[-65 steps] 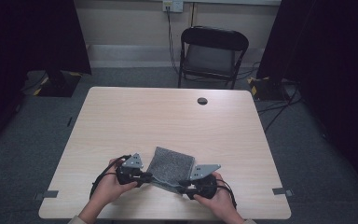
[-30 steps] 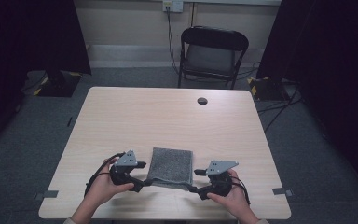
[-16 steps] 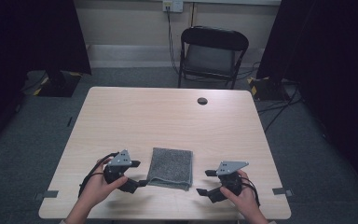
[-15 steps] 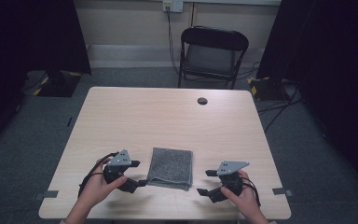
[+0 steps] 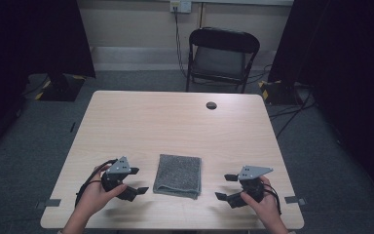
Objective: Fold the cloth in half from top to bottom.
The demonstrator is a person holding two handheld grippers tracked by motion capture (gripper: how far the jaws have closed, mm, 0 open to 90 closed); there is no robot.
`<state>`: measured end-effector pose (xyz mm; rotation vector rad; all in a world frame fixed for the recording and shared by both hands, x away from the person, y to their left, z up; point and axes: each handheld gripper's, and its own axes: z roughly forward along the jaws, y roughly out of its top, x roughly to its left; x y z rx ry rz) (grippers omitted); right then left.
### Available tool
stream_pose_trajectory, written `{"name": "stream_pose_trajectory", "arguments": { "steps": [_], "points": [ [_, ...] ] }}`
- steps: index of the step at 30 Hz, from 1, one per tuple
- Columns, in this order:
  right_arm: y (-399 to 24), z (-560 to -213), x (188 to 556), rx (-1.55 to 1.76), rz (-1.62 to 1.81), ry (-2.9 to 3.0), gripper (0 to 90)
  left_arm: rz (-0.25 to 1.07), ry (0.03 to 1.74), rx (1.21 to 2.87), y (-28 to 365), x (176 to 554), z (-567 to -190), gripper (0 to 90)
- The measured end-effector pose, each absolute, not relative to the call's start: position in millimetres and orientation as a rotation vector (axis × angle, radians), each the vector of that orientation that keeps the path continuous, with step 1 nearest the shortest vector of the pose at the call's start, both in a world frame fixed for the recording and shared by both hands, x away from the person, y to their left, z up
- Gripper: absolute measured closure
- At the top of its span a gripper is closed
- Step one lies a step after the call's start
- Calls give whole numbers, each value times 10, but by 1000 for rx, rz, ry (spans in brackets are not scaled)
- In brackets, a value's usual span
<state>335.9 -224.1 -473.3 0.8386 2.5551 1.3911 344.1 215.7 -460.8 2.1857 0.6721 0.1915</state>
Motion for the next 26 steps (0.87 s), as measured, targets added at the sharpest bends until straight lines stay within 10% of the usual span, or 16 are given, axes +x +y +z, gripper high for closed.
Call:
{"name": "stream_pose_trajectory", "arguments": {
  "steps": [26],
  "points": [
    [-2693,-4772,3460,978,1339,2471,206,245,787,2165,2570,3491,-4686,191]
  ]
}}
